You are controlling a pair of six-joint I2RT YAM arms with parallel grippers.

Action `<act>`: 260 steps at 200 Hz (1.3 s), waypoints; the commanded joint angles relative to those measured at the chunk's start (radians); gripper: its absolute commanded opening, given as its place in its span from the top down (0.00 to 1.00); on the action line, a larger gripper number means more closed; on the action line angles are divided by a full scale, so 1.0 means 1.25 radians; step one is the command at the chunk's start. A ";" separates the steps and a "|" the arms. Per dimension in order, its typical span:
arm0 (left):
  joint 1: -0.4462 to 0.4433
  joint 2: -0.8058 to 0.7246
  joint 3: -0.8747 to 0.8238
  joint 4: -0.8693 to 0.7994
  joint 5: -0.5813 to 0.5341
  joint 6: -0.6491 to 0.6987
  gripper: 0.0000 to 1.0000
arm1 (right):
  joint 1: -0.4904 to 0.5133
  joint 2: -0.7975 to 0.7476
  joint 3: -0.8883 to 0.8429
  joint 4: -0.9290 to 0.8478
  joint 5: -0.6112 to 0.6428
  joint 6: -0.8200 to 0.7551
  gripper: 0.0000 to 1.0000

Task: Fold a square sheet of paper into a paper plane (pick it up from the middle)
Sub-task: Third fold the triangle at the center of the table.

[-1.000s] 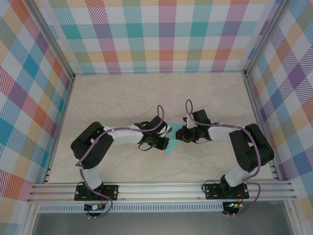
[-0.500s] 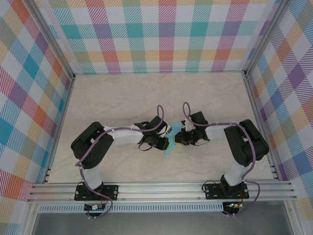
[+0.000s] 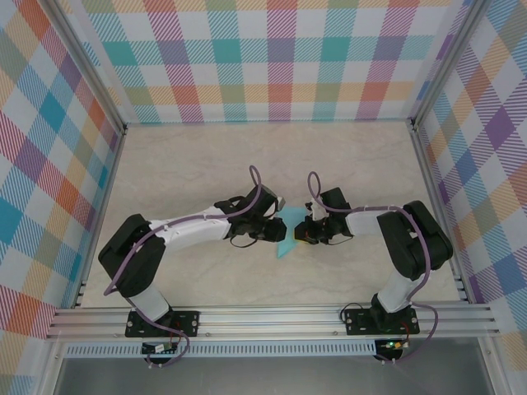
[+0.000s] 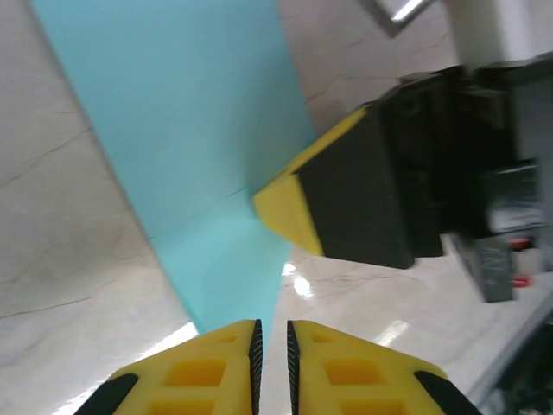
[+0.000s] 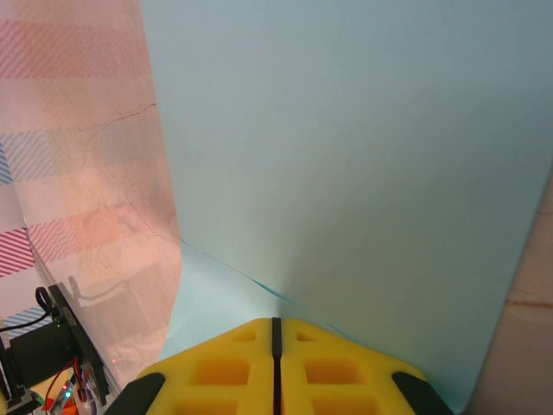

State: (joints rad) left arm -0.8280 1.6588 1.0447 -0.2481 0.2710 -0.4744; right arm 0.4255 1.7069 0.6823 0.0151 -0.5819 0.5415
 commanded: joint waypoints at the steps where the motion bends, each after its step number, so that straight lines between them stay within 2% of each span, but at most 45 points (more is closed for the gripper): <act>1: 0.002 0.008 -0.015 0.072 0.120 -0.061 0.84 | 0.006 0.025 -0.020 -0.042 0.063 -0.016 0.92; 62: -0.012 0.108 -0.007 0.116 0.163 -0.096 0.86 | 0.006 0.026 -0.008 -0.057 0.065 -0.021 0.92; 134: -0.012 0.151 -0.015 0.120 0.184 -0.094 0.86 | 0.006 0.043 -0.006 -0.065 0.064 -0.026 0.92; 193: -0.012 0.166 -0.025 0.092 0.154 -0.090 0.87 | 0.006 0.044 -0.007 -0.072 0.068 -0.031 0.92; 260: -0.010 0.179 -0.083 0.146 0.183 -0.122 0.87 | 0.006 0.044 0.000 -0.093 0.083 -0.041 0.92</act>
State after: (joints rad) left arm -0.8371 1.8599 0.9787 -0.0753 0.4751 -0.5991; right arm 0.4259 1.7126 0.6975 -0.0143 -0.5785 0.5316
